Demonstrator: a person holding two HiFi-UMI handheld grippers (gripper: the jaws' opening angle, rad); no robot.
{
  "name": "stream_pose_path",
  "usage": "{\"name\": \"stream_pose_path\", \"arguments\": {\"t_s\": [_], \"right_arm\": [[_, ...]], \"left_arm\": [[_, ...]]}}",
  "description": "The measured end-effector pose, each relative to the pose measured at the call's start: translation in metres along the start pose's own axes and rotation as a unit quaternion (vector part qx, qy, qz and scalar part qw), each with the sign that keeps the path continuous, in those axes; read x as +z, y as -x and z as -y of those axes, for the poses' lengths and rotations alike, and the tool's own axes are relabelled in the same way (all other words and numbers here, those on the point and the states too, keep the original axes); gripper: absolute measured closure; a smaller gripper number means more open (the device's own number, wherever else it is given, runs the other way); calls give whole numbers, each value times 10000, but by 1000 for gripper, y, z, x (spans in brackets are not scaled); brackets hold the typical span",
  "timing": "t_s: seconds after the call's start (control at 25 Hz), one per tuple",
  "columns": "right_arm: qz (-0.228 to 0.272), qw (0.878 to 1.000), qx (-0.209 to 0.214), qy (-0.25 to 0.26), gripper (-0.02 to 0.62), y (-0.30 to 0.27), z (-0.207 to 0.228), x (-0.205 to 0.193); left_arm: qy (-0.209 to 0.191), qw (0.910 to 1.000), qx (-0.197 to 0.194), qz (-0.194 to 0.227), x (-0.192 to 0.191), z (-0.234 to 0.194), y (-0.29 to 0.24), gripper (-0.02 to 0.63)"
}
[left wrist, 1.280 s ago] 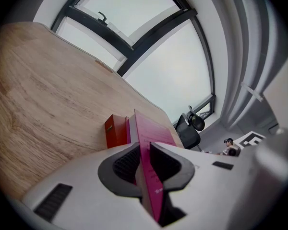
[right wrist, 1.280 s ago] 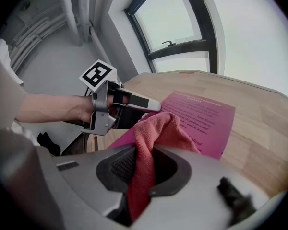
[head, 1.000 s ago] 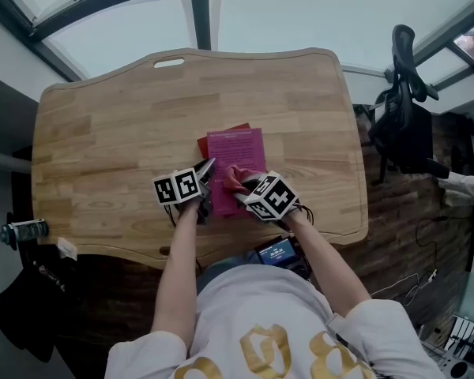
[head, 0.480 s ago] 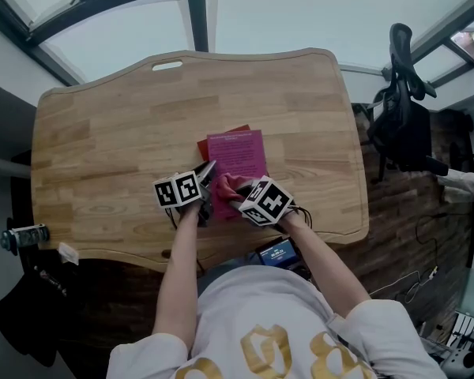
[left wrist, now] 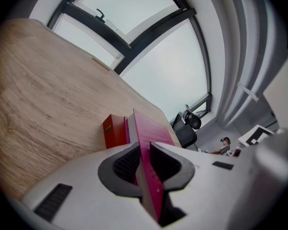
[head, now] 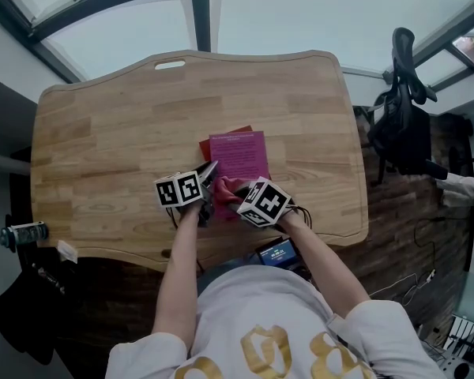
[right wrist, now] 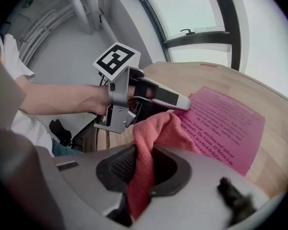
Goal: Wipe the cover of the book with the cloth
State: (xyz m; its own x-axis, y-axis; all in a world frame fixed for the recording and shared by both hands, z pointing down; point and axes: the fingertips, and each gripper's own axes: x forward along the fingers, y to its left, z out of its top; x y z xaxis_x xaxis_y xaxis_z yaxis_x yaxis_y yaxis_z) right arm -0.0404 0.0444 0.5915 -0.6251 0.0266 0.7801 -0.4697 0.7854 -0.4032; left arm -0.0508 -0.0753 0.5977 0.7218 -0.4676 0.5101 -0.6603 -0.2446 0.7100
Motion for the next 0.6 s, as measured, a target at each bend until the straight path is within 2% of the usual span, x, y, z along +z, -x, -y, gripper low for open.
{"name": "stream_pose_path", "arguments": {"t_s": [0.6], "right_arm": [[207,9977,-604,-241,525,11,47,17]], "left_arm": [[-16,10000,30,6,0,2,-2,532]]}}
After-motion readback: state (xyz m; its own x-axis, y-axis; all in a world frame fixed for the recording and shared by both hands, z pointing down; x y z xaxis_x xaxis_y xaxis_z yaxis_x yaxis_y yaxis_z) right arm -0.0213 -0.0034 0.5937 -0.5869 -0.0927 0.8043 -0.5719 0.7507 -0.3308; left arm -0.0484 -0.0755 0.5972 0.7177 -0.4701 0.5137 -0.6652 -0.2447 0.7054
